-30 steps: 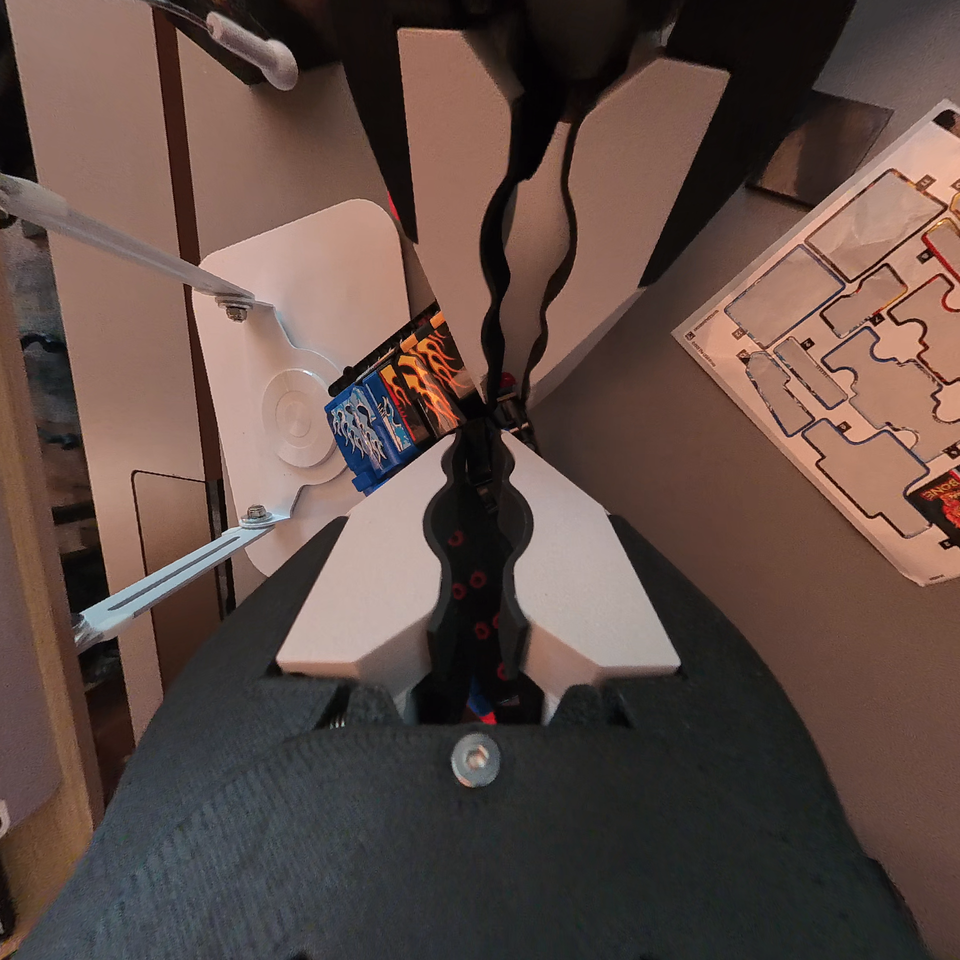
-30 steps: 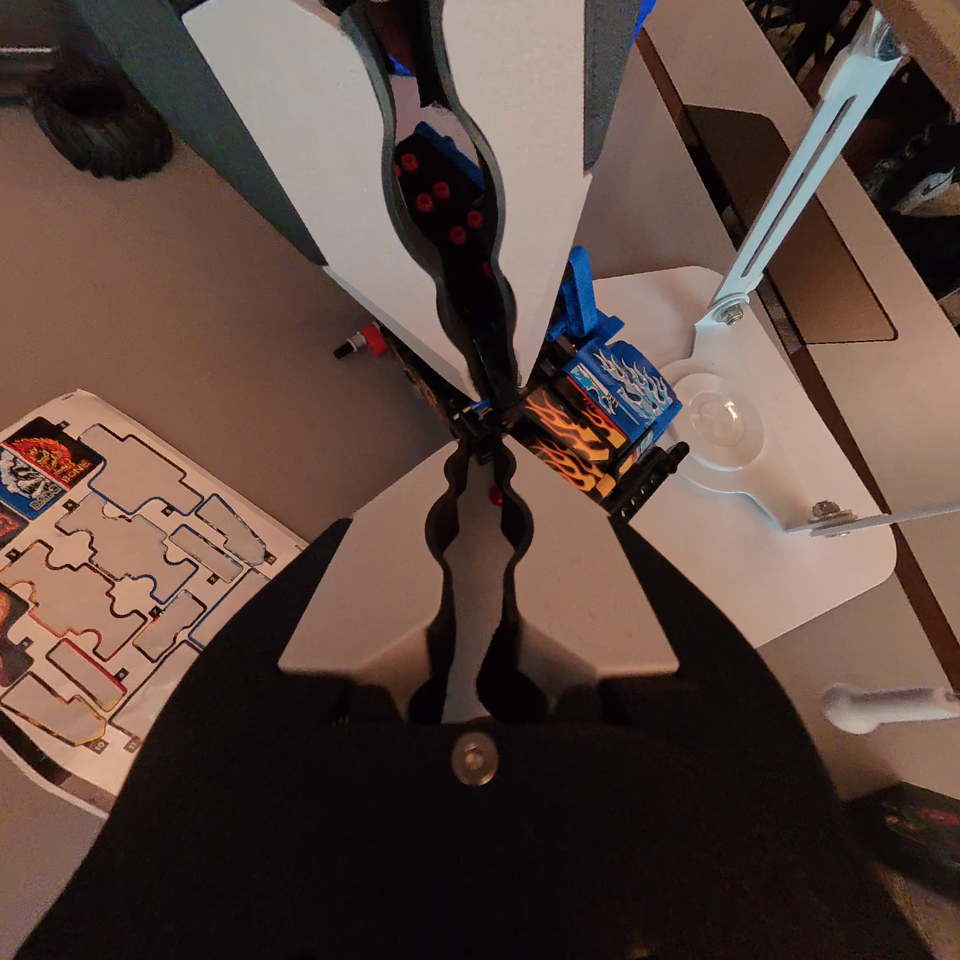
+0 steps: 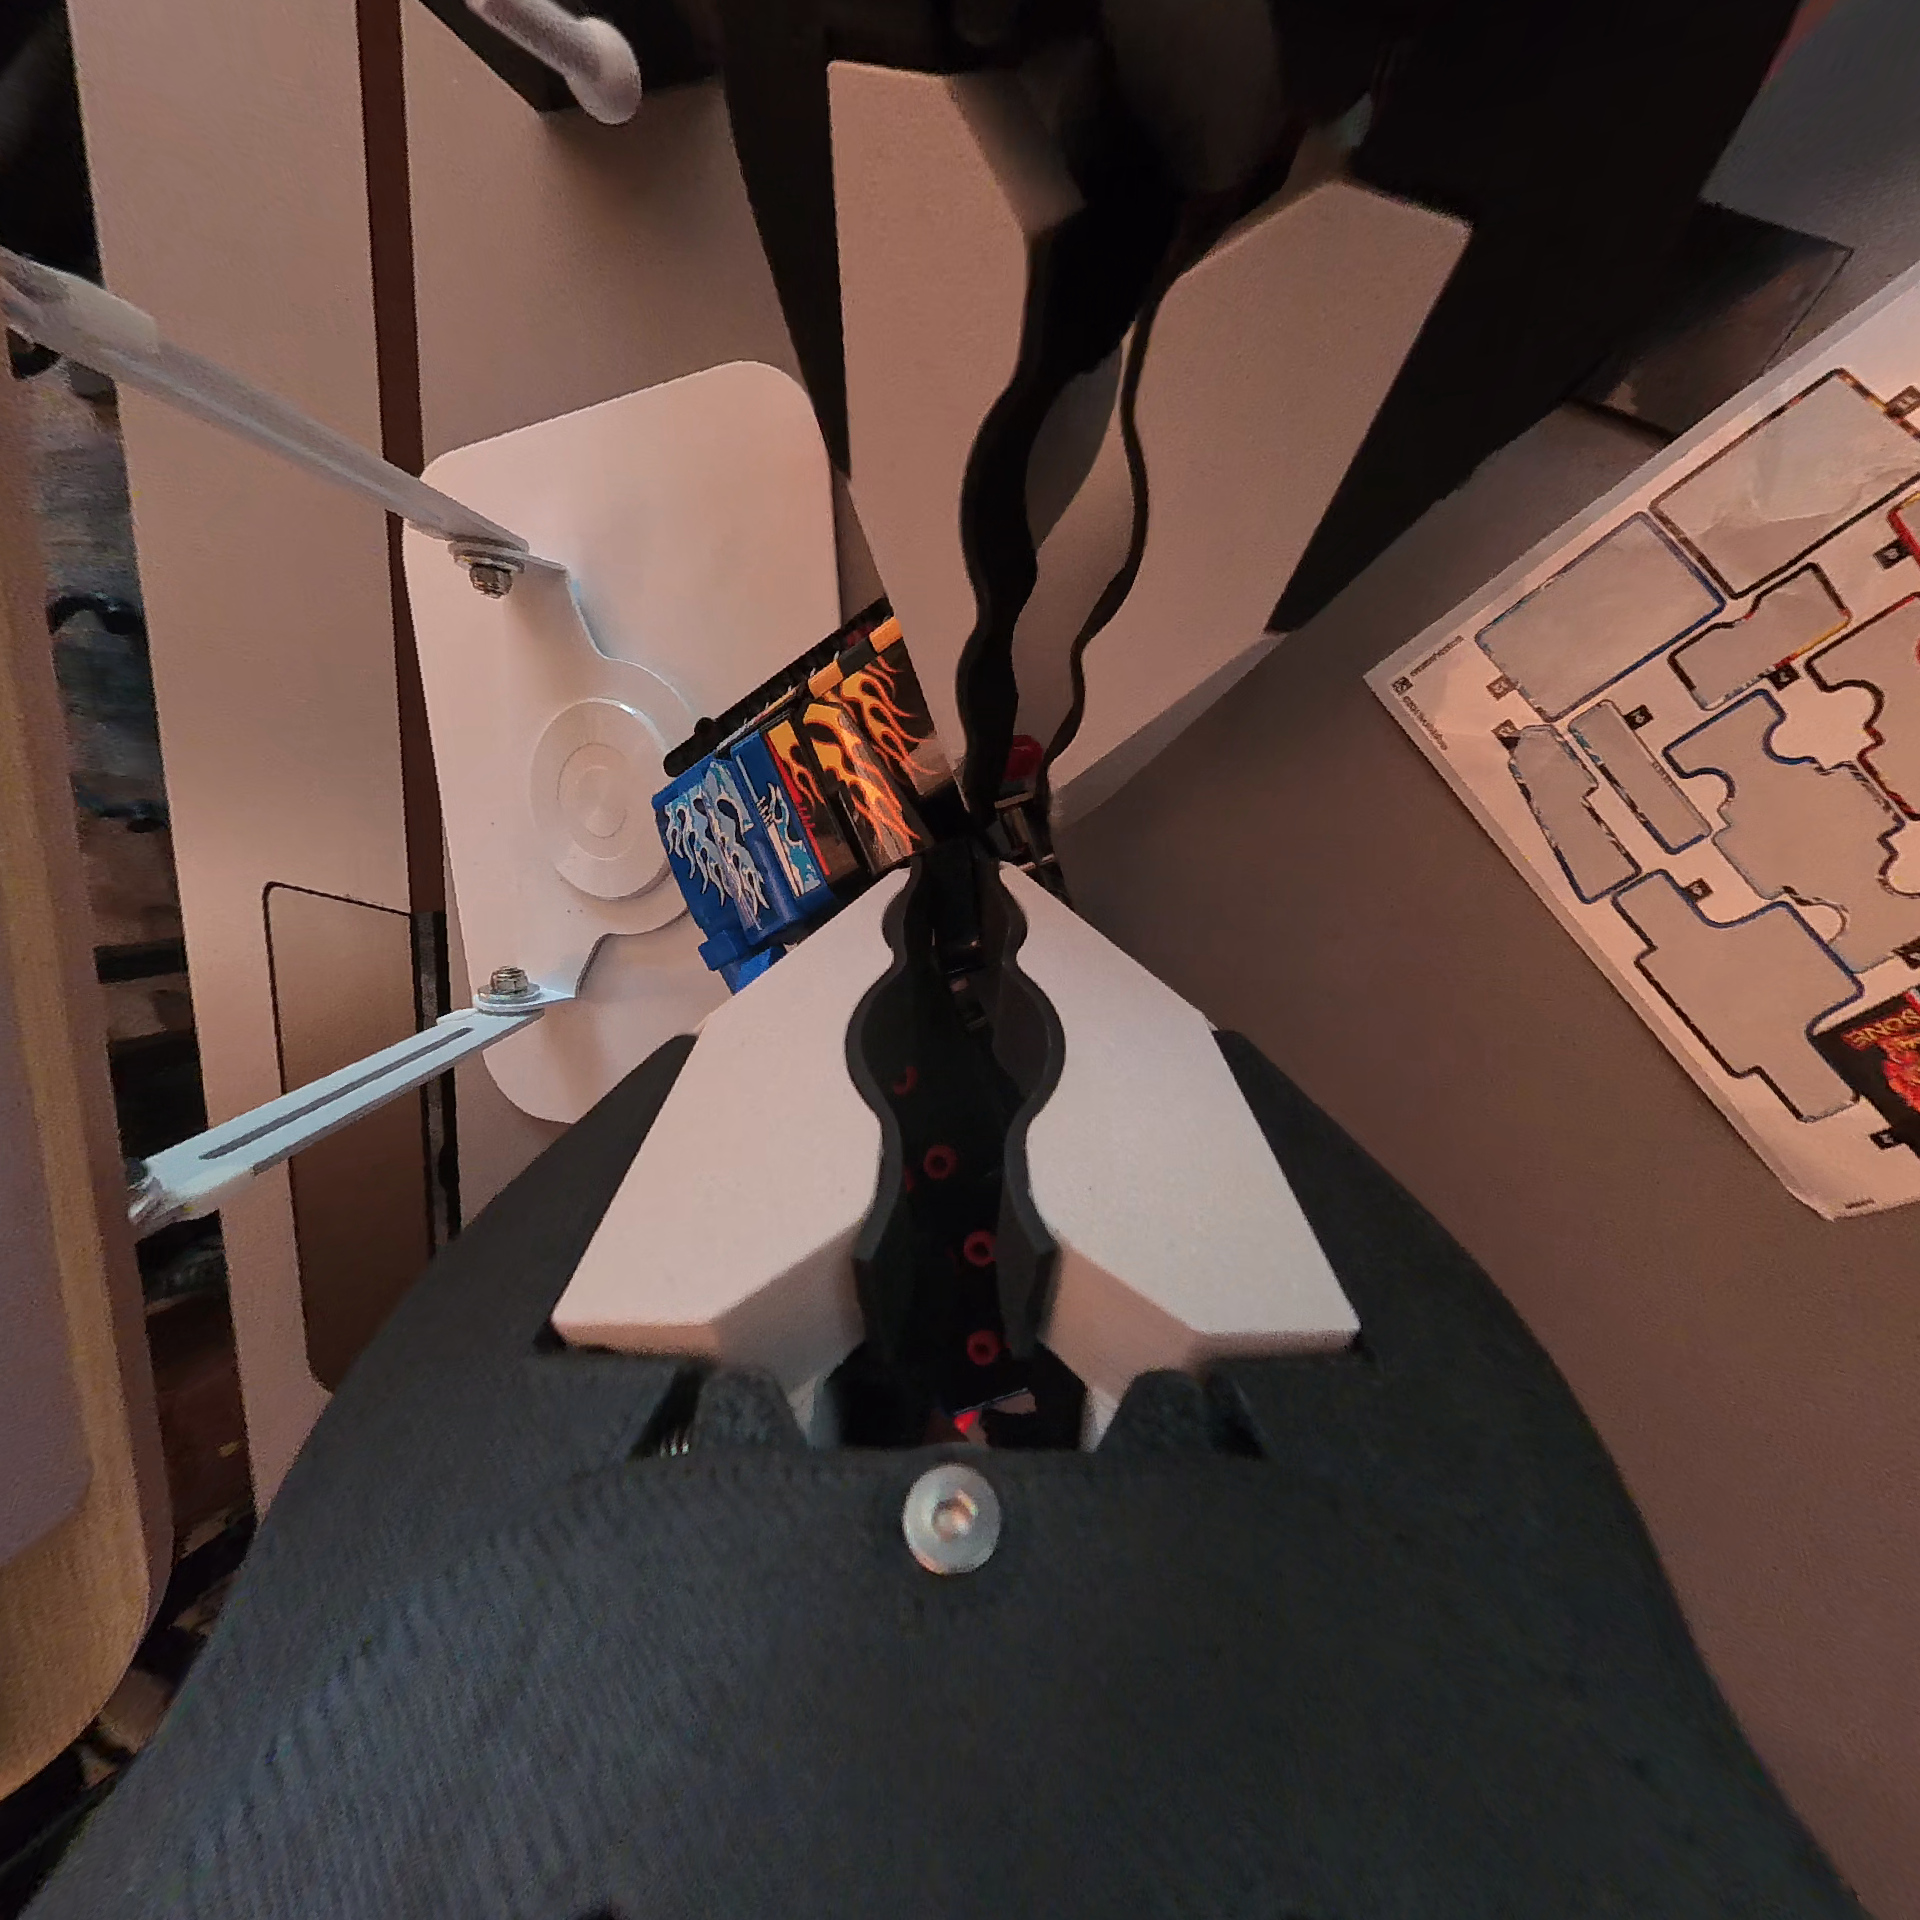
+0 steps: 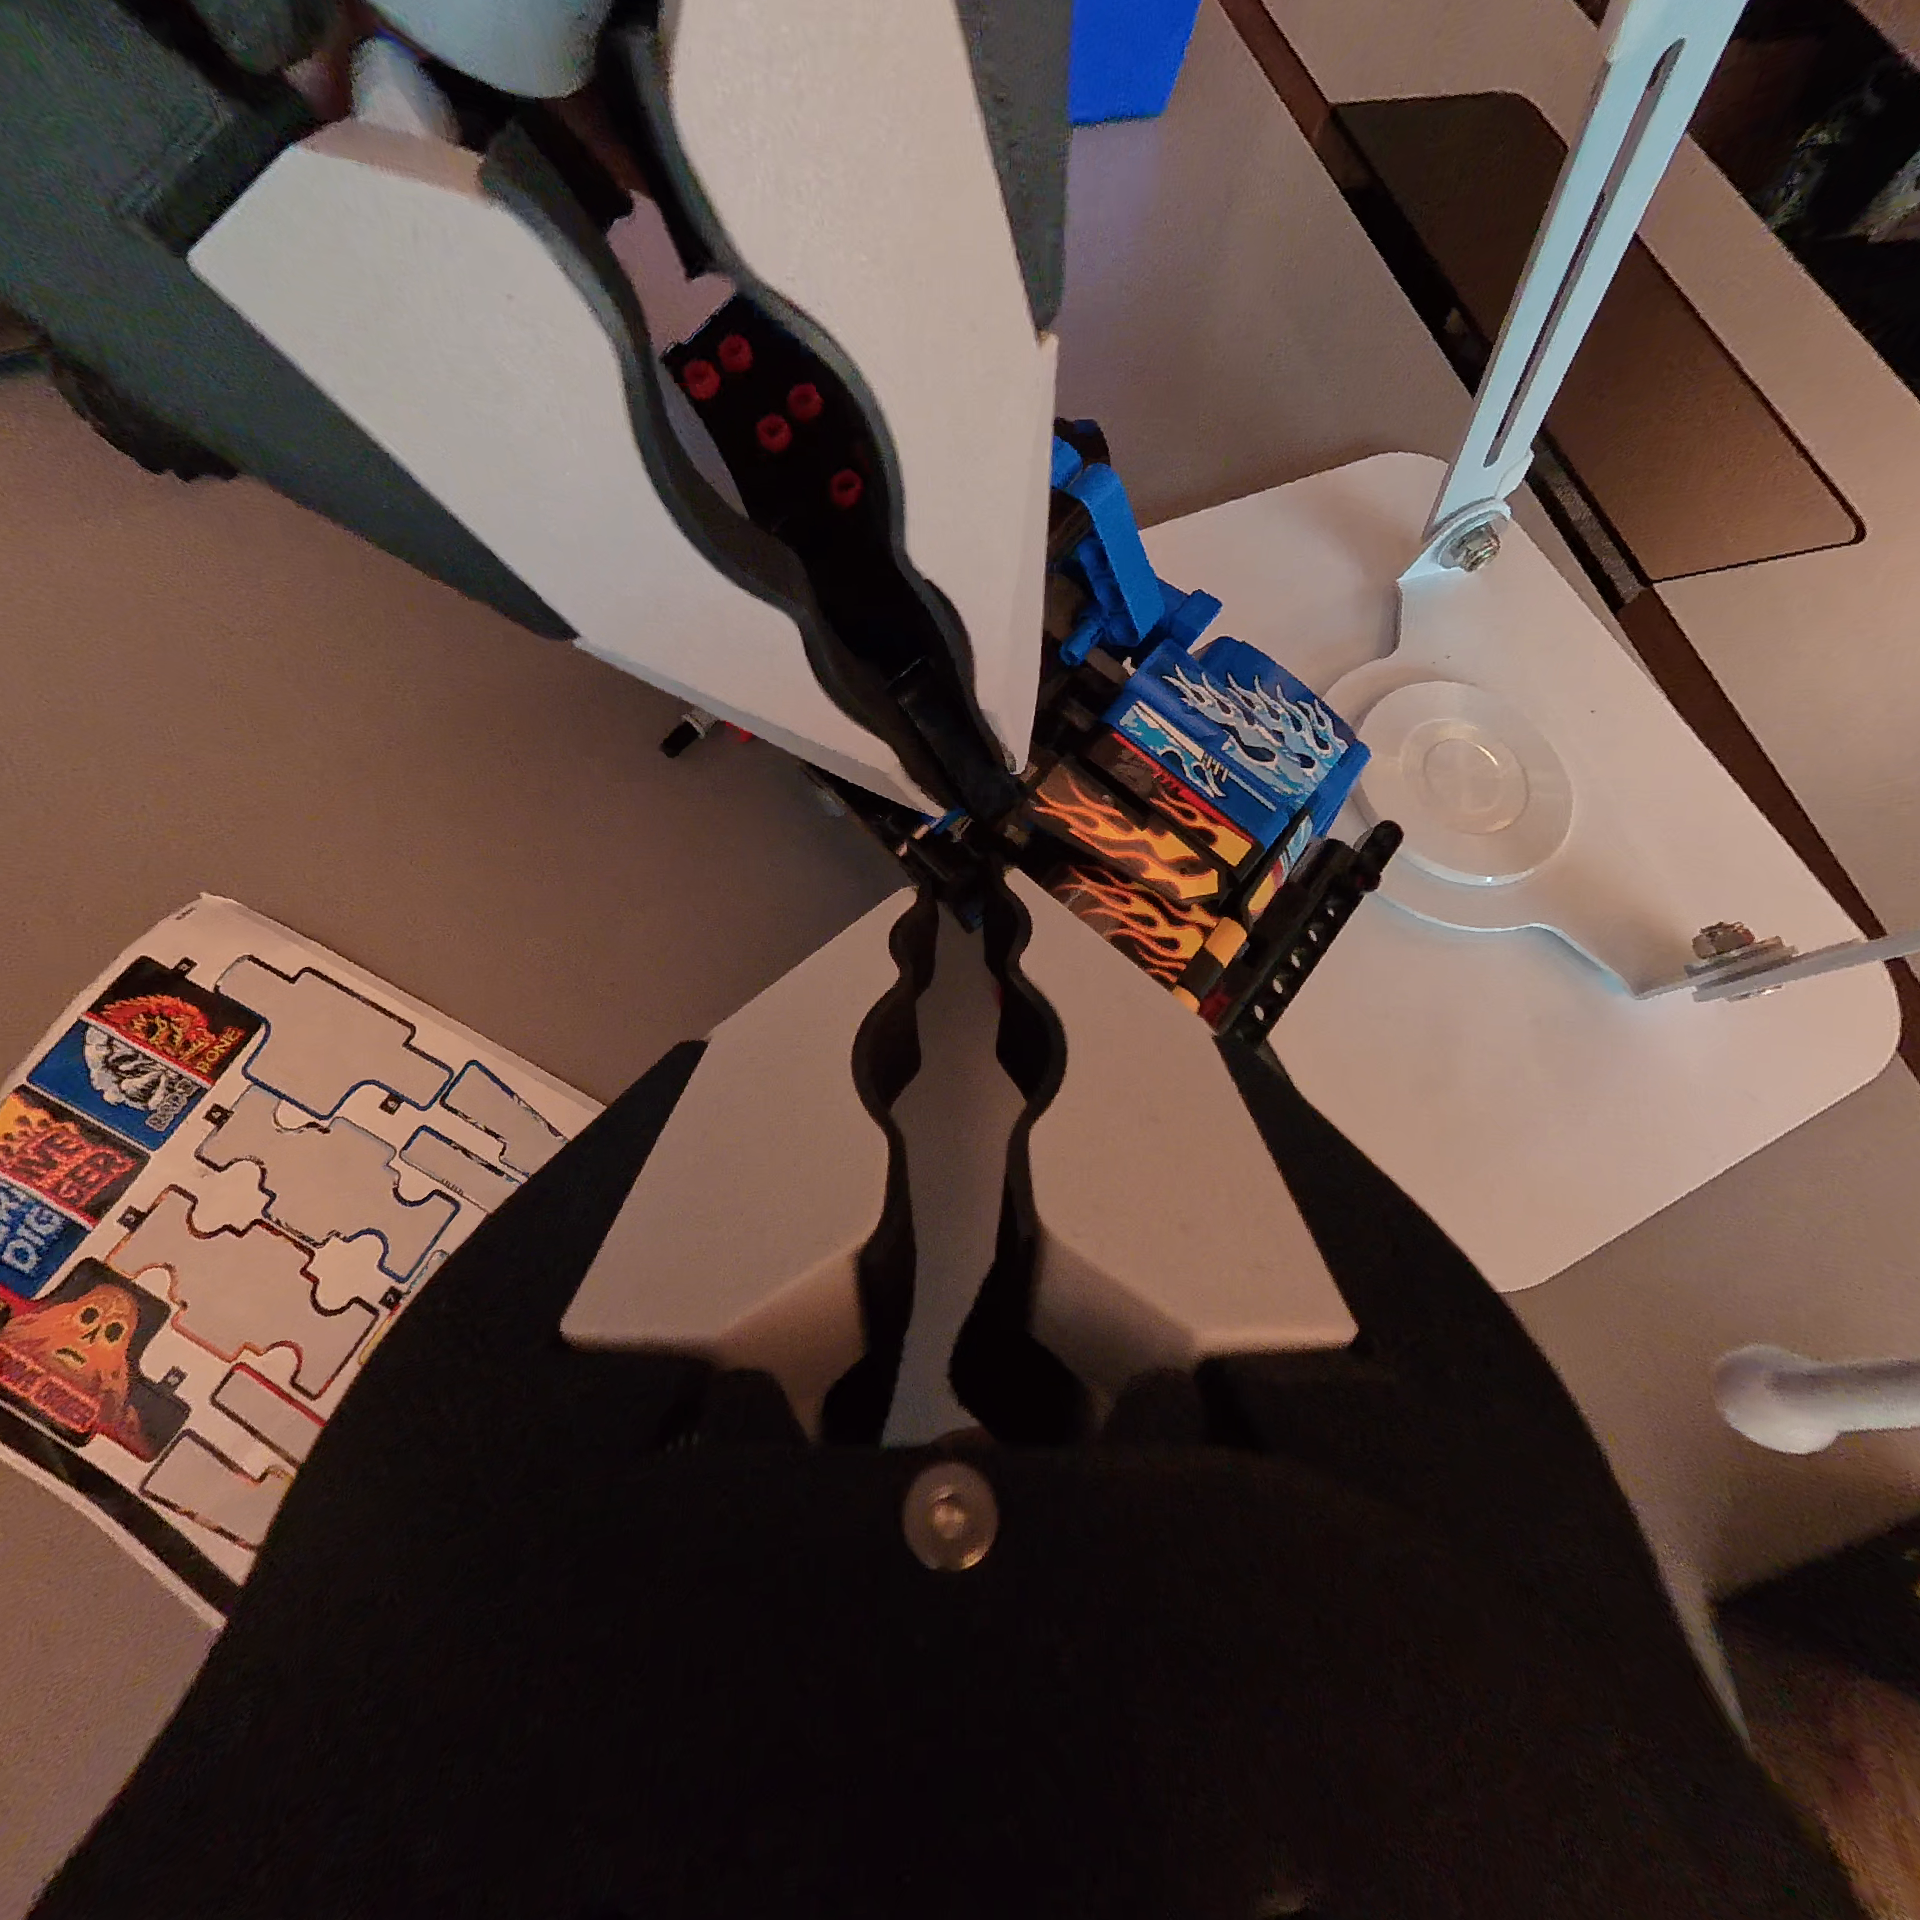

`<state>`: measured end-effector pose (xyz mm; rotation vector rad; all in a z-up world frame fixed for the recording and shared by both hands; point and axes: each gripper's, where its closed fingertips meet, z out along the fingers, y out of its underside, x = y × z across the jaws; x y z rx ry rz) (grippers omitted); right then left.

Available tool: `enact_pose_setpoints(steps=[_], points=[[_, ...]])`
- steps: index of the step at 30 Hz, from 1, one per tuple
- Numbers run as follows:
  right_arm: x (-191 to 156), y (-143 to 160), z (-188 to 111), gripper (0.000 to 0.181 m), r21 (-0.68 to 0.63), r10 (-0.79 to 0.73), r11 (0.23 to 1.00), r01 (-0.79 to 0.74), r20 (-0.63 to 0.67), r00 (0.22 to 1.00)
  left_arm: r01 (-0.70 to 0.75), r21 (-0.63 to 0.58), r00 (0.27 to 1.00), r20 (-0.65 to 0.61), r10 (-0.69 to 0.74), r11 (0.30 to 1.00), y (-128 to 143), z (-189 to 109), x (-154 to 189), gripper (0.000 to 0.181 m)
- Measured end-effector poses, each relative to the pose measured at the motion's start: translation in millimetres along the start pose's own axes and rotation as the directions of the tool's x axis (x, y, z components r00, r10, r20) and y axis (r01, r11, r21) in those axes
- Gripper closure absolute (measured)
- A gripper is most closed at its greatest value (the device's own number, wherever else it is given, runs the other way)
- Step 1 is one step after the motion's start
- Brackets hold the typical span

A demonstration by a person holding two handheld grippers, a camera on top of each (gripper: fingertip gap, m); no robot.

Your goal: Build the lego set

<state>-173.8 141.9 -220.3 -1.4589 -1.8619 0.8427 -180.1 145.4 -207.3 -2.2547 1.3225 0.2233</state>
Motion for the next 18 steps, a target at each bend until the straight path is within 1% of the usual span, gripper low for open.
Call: enact_pose_setpoints(steps=[1,3,6,8,10,11,12,15,18], points=[[0,0,0,0.175,0.002,0.016,1.000,-0.016,0.008,1.000,-0.007,-0.005,1.000,0.011,0.007,1.000,0,0,1,0.173],[0,1,0,0.175,0.002,0.041,0.999,-0.041,0.019,0.999,-0.003,-0.007,1.000,0.029,0.003,1.000,-2,0,1,0.173],[1,0,1,0.175,0.003,0.066,0.998,-0.067,0.019,0.998,0.035,0.005,0.999,0.021,-0.035,0.999,-2,0,0,0.164],[2,1,1,0.175,0.001,0.062,0.998,-0.062,0.014,0.998,0.029,0.003,0.999,0.028,-0.029,1.000,-2,1,0,0.158],[4,1,1,0.175,0.003,0.064,0.998,-0.065,0.007,0.998,0.035,0.002,0.999,-0.024,-0.035,0.999,-3,2,7,0.152],[5,1,0,0.175,0.005,0.069,0.998,-0.069,0.007,0.998,0.037,0.001,0.998,-0.050,-0.037,0.999,-4,2,12,0.141],[5,2,0,0.175,0.006,0.070,0.998,-0.070,0.007,0.998,0.026,-0.006,0.999,-0.044,-0.026,1.000,-4,3,12,0.139],[8,3,-1,0.175,0.005,0.075,0.997,-0.075,-0.003,0.997,-0.019,-0.030,0.999,0.044,0.020,0.999,-5,7,7,0.141],[9,2,-1,0.175,0.011,0.090,0.996,-0.090,-0.001,0.996,-0.049,-0.047,0.986,0.155,0.056,0.998,-4,11,-1,0.150]])
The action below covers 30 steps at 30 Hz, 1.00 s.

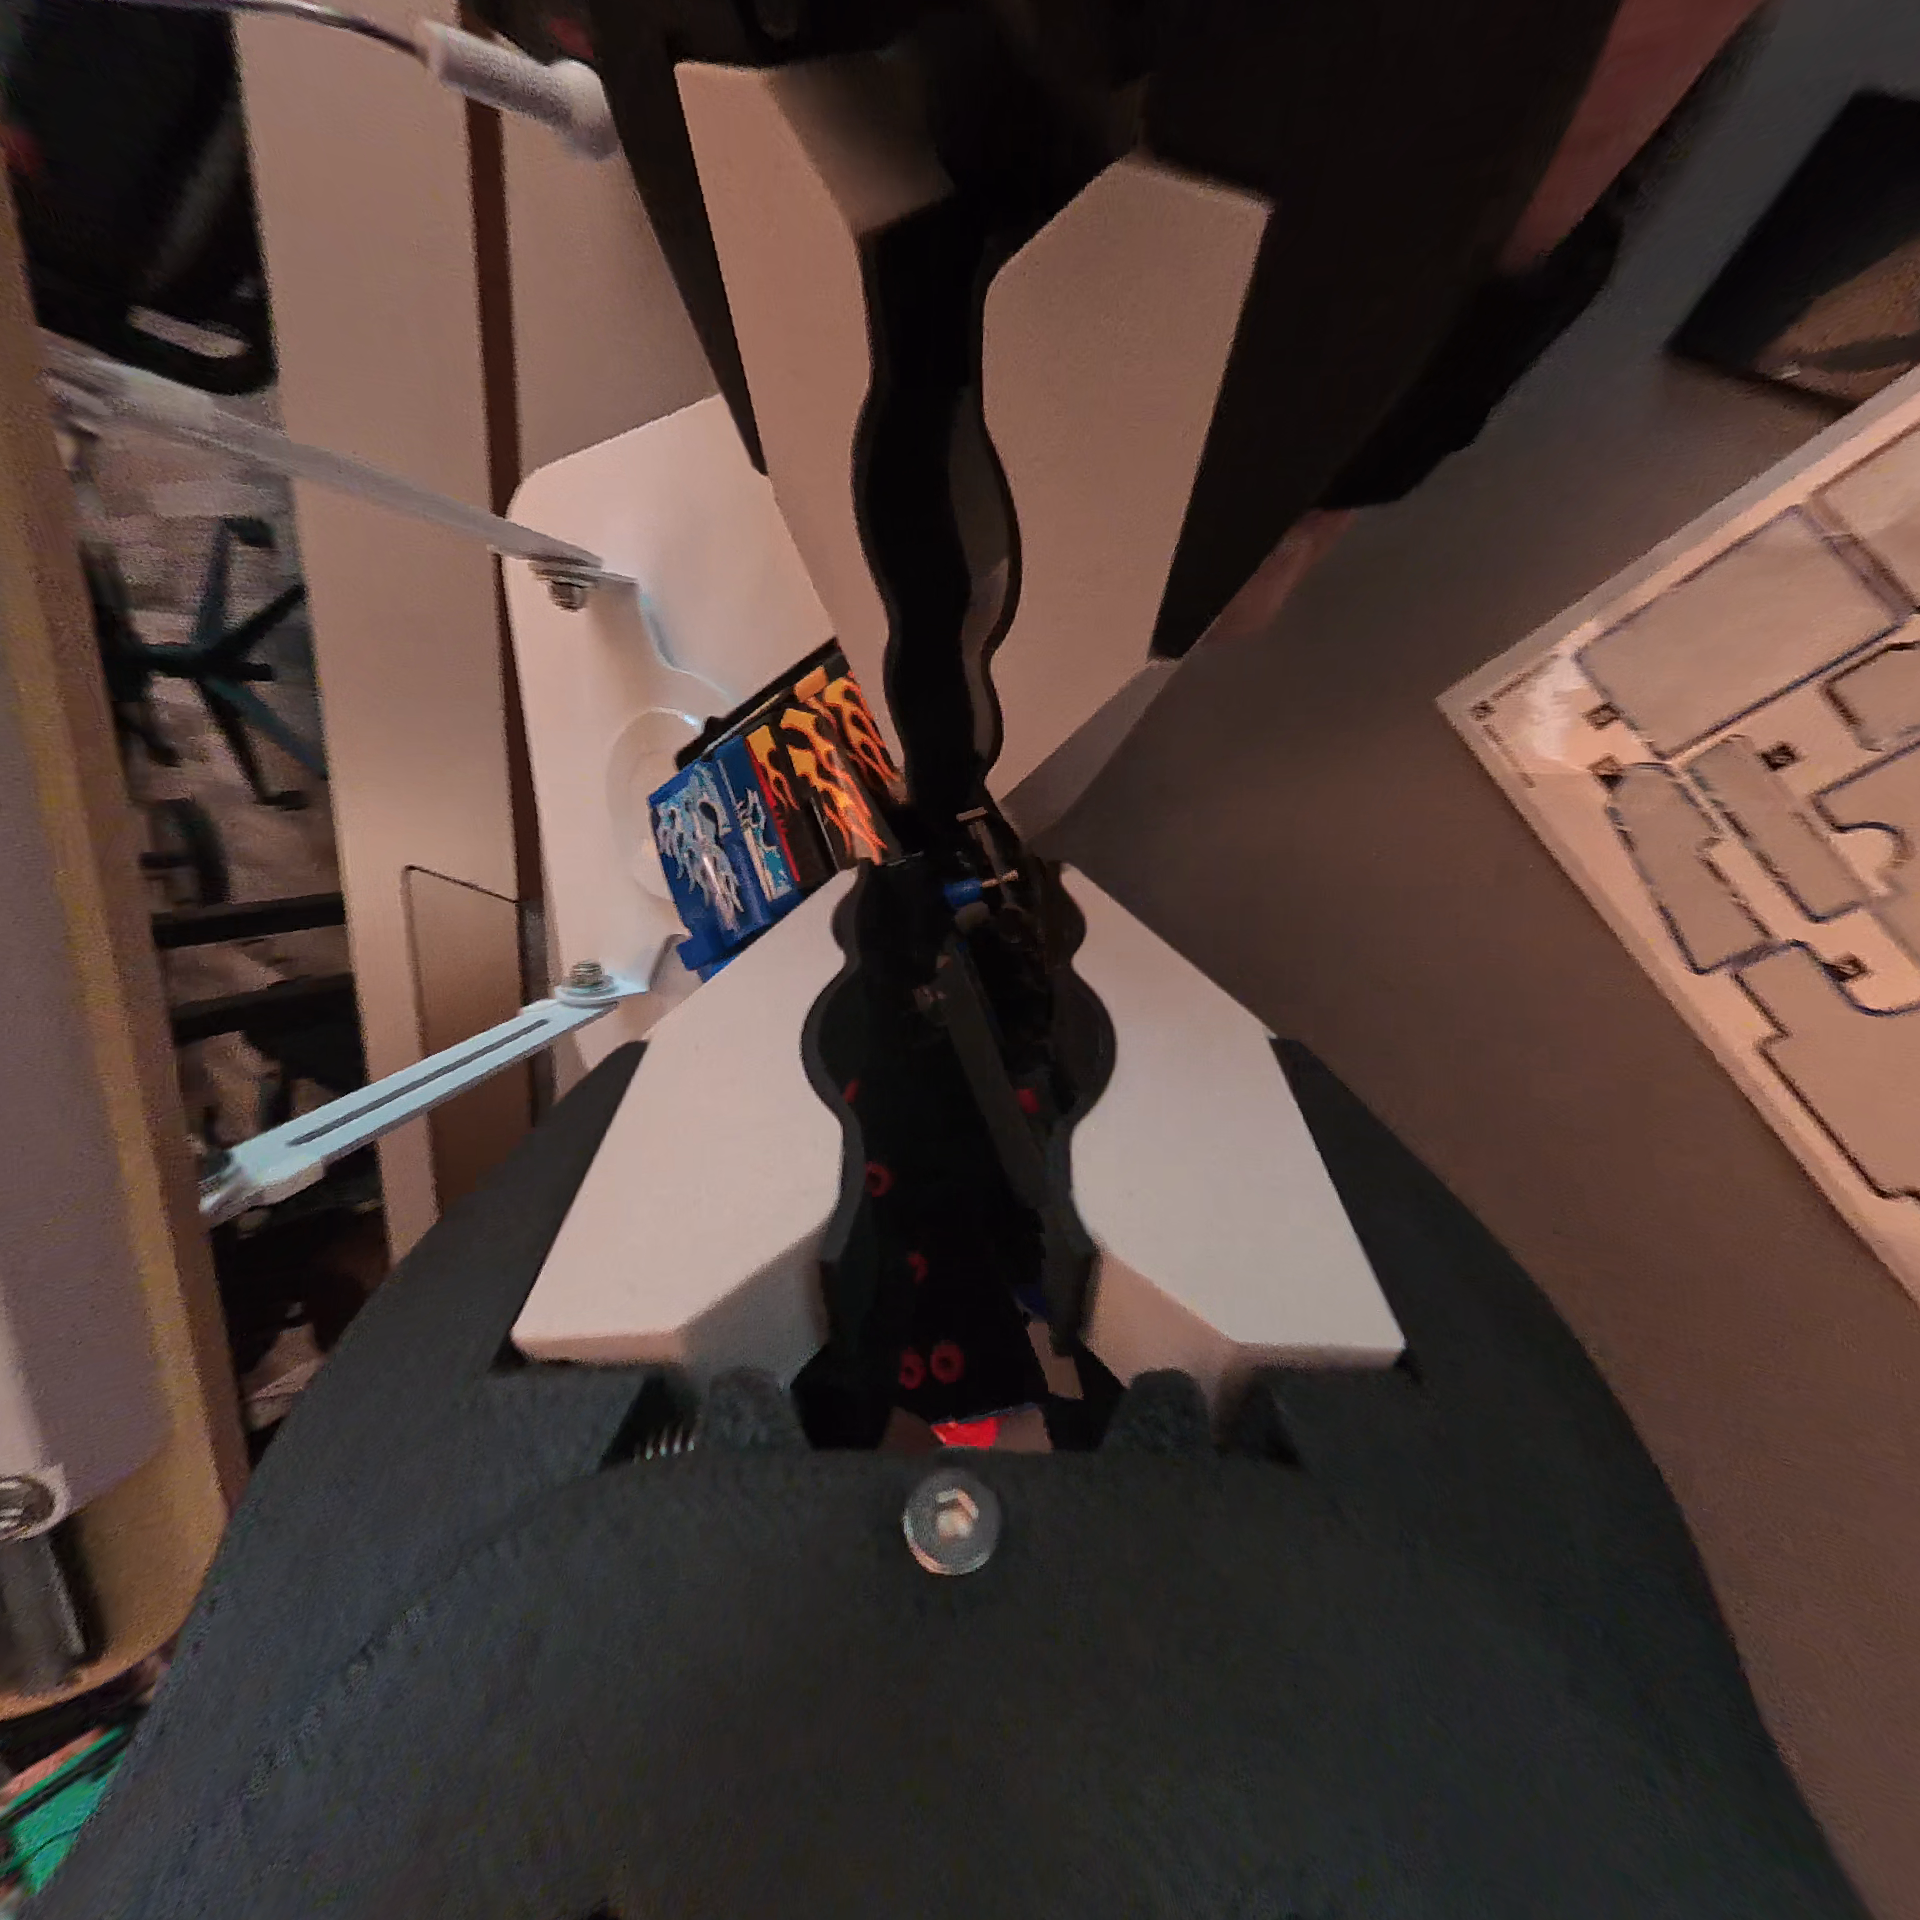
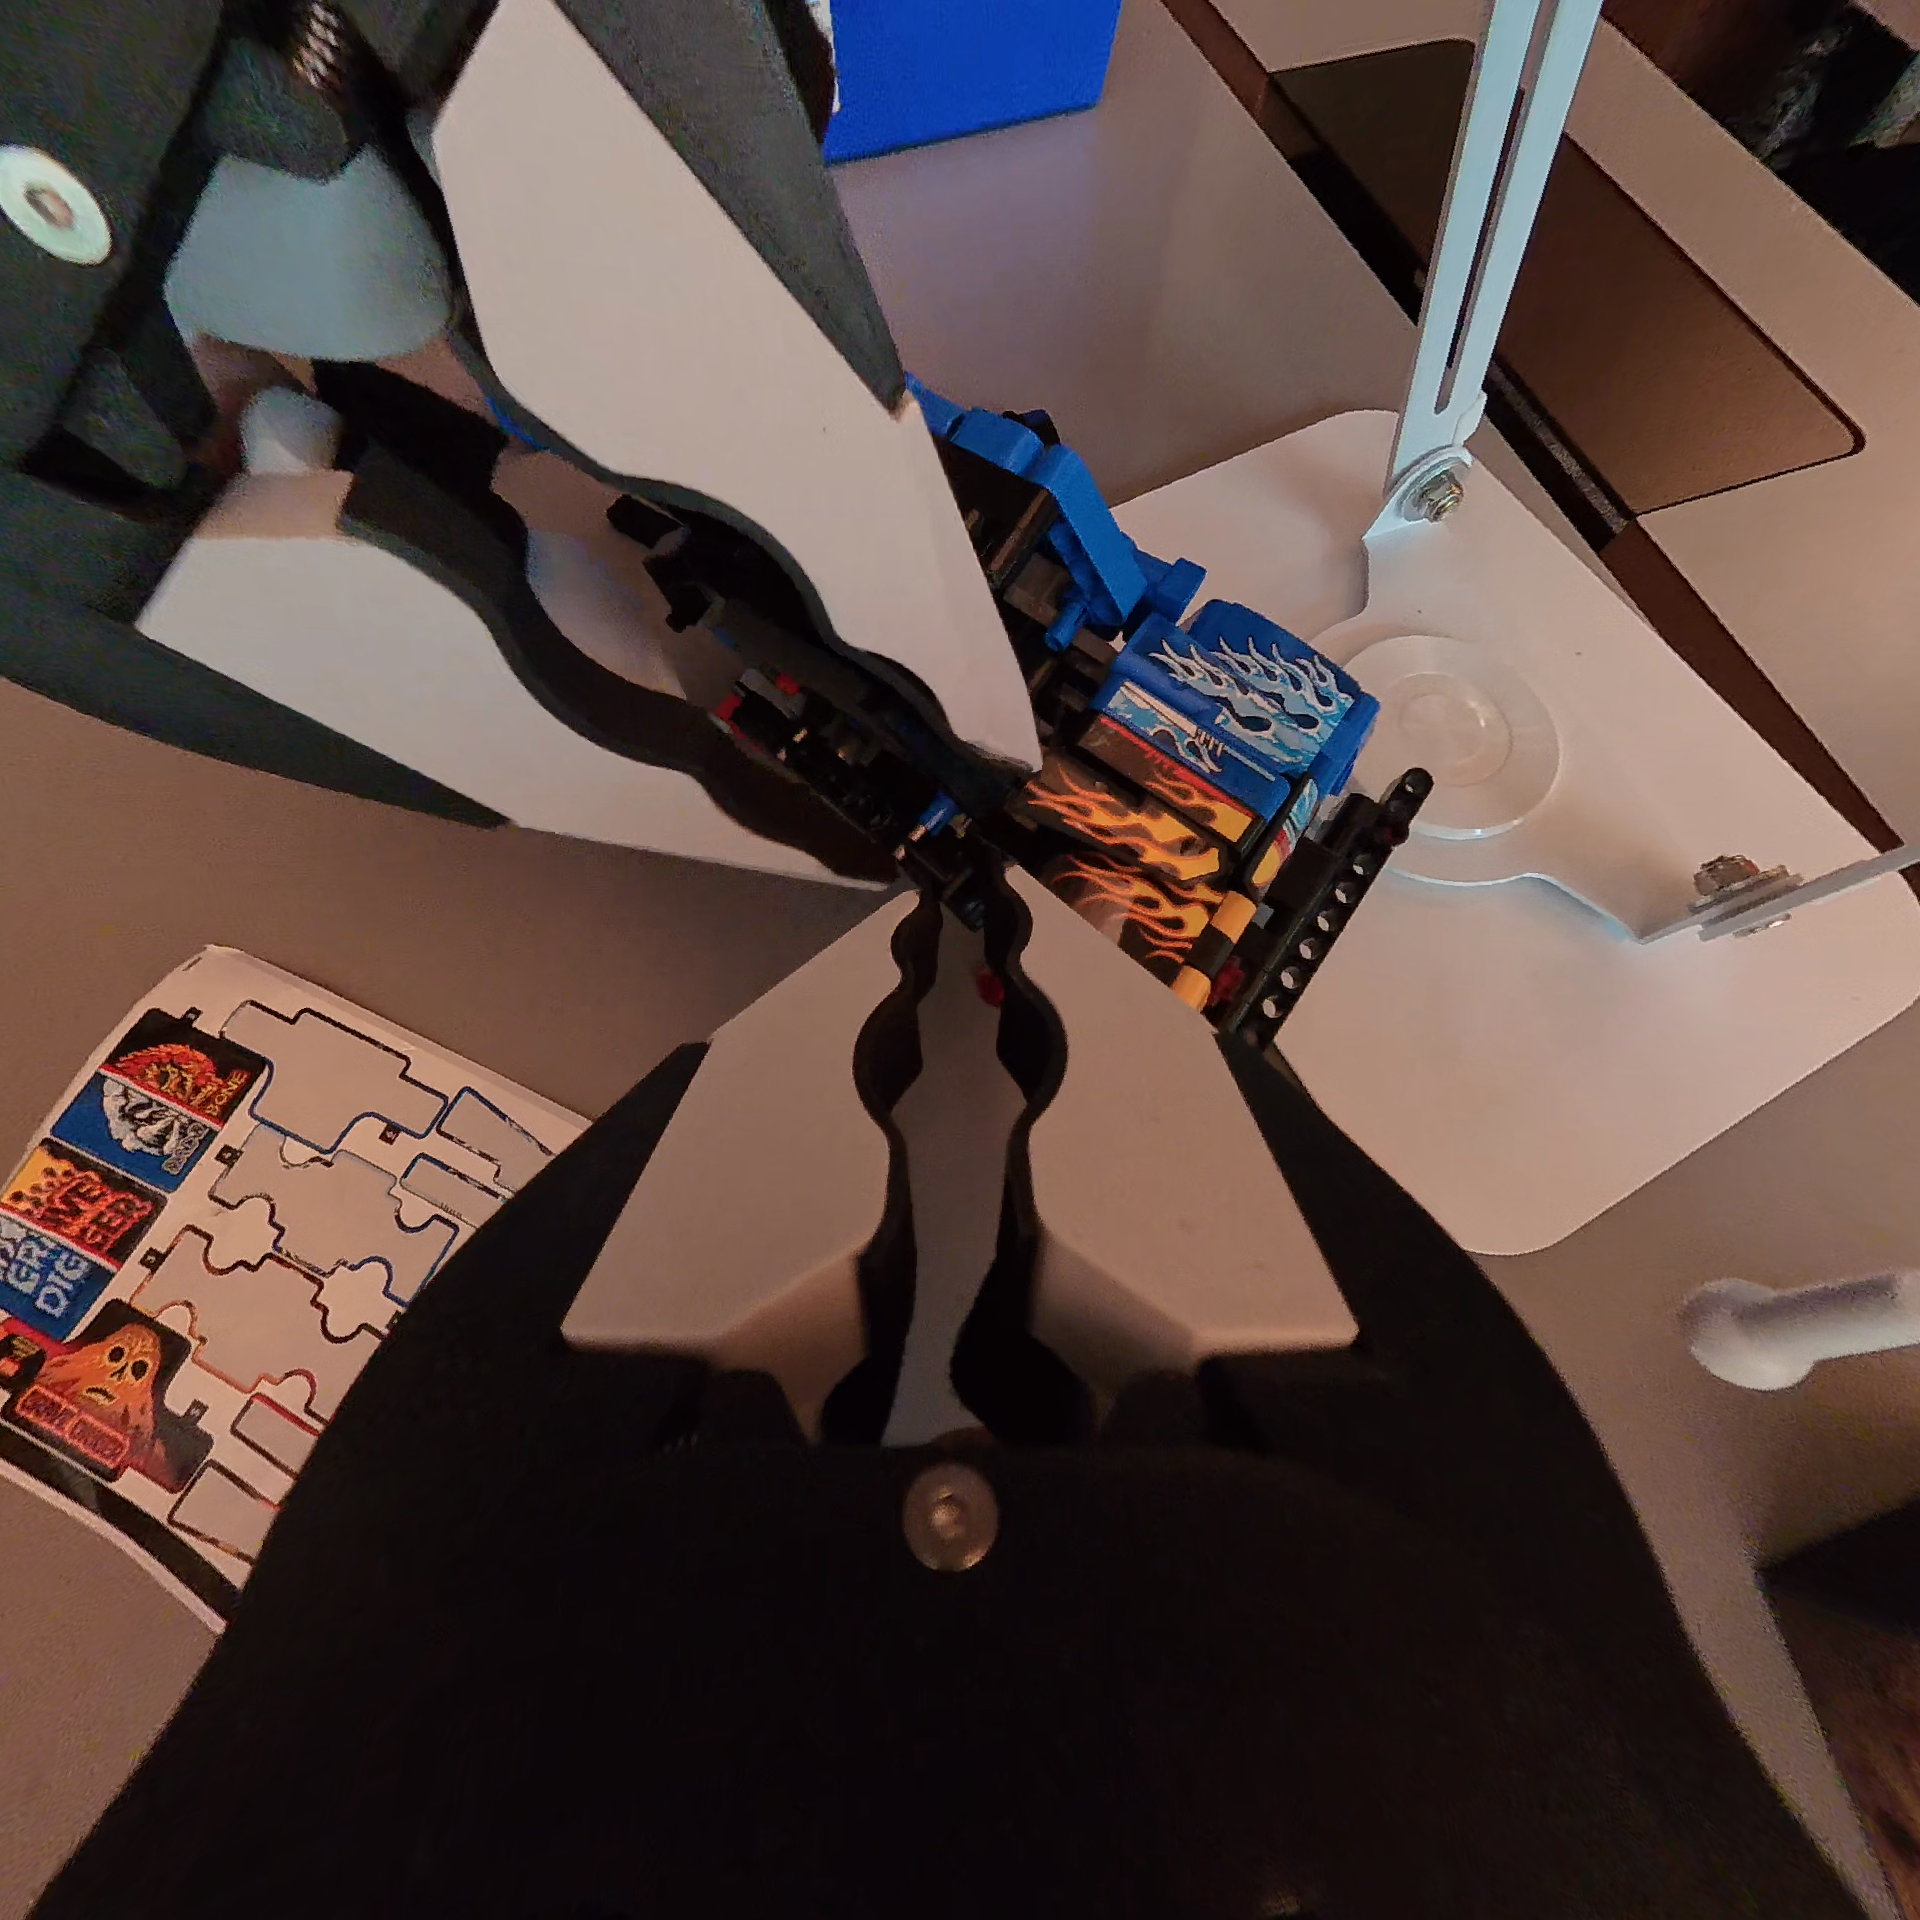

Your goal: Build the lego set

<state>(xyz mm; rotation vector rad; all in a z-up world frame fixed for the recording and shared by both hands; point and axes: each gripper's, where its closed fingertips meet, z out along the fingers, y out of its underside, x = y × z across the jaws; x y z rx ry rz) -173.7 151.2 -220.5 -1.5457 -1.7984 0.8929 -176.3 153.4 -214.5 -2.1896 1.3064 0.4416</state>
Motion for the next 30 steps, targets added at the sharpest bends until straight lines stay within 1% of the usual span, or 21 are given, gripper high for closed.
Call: enact_pose_setpoints(steps=[1,8,12,14,17,18,19,20,22,25,27,28,30], points=[[0,0,0,0.175,0.001,0.003,1.000,-0.003,-0.001,1.000,-0.006,0.007,1.000,0.024,0.005,1.000,0,2,-1,0.151],[2,-2,1,0.175,0.014,0.036,0.999,-0.035,-0.009,0.999,-0.003,0.056,0.996,0.093,-0.002,0.998,0,4,-4,0.150],[3,-2,2,0.175,0.018,0.047,0.999,-0.047,-0.026,0.999,-0.018,0.053,0.993,0.114,0.012,0.998,1,4,-6,0.151],[6,-4,1,0.179,0.023,0.053,0.998,-0.052,-0.044,0.998,-0.027,0.054,0.990,0.137,0.020,0.998,2,4,-8,0.152],[7,-5,1,0.180,0.038,0.074,0.997,-0.072,-0.053,0.996,-0.012,0.050,0.991,0.132,0.005,0.999,3,4,-9,0.153],[7,-10,-2,0.181,0.069,0.072,0.995,-0.069,-0.051,0.996,-0.018,0.052,0.991,0.131,0.011,0.999,2,3,-8,0.157],[8,-16,-6,0.181,0.099,0.084,0.992,-0.080,-0.045,0.995,-0.026,0.077,0.986,0.168,0.013,0.997,-2,0,-14,0.179],[10,-18,-9,0.181,0.103,0.081,0.992,-0.076,-0.048,0.996,-0.002,0.090,0.987,0.159,-0.012,0.996,-3,-1,-15,0.181],[11,-8,-5,0.181,0.065,0.062,0.996,-0.059,-0.047,0.997,-0.004,0.081,0.989,0.145,-0.008,0.997,-1,0,-15,0.181],[8,-2,-6,0.181,0.042,0.072,0.996,-0.073,0.016,0.997,0.023,0.094,0.992,0.123,-0.034,0.995,-1,0,-16,0.181],[11,3,-7,0.181,0.038,0.084,0.996,-0.084,0.021,0.996,0.028,0.099,0.992,0.122,-0.040,0.995,-1,0,-16,0.181],[12,4,-7,0.181,0.040,0.085,0.996,-0.086,0.021,0.996,0.022,0.092,0.993,0.114,-0.032,0.996,0,2,-13,0.176],[13,2,-7,0.181,0.047,0.084,0.995,-0.085,0.026,0.996,-0.006,0.086,0.990,0.142,-0.006,0.996,-3,5,-12,0.167]])
